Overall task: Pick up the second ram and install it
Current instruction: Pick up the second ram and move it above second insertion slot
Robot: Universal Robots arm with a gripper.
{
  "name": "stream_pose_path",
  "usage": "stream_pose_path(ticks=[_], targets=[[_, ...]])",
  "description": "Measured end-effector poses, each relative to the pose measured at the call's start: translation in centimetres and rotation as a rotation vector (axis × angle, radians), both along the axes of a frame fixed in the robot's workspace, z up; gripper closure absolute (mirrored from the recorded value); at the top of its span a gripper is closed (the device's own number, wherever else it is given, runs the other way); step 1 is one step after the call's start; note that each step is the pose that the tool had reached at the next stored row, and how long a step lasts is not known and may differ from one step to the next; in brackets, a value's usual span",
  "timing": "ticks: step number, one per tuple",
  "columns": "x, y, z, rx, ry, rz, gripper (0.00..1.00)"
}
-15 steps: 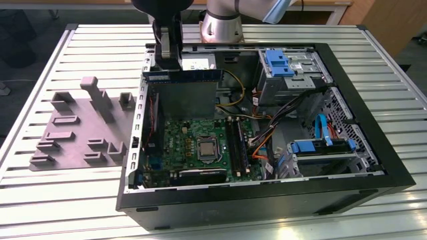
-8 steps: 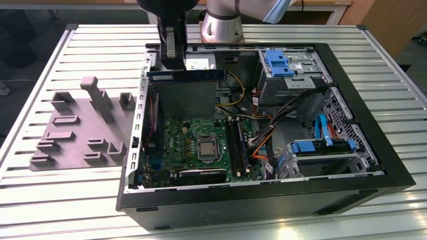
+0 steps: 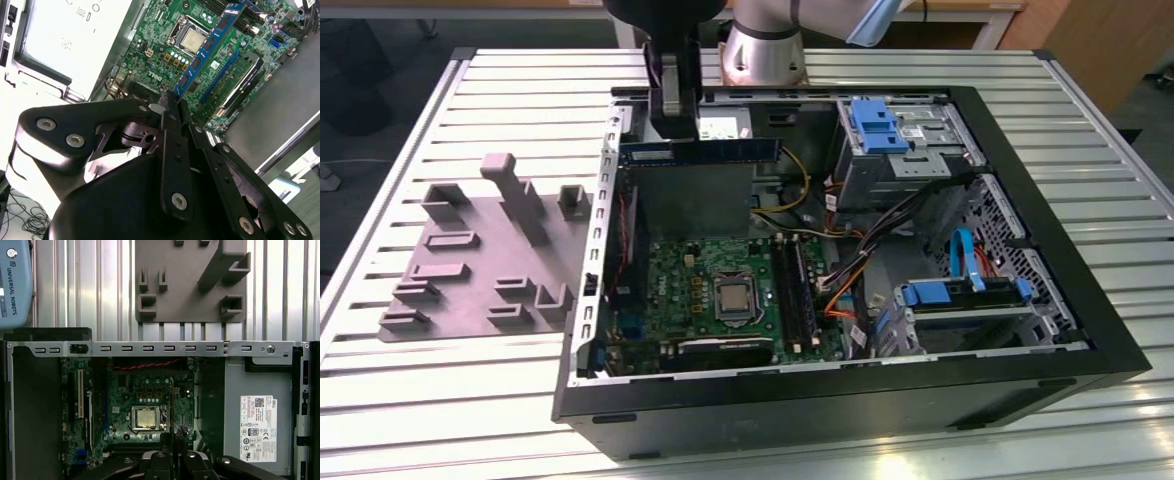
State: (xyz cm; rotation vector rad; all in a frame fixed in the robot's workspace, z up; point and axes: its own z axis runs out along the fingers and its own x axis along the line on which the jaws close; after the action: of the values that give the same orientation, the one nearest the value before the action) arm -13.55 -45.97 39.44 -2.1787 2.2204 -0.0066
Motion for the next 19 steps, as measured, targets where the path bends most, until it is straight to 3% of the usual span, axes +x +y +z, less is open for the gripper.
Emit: stream_pose_path(ticks=[19], targets=[[1.05,0.00,0.00,0.0000,0.0000,0.000,0.86]])
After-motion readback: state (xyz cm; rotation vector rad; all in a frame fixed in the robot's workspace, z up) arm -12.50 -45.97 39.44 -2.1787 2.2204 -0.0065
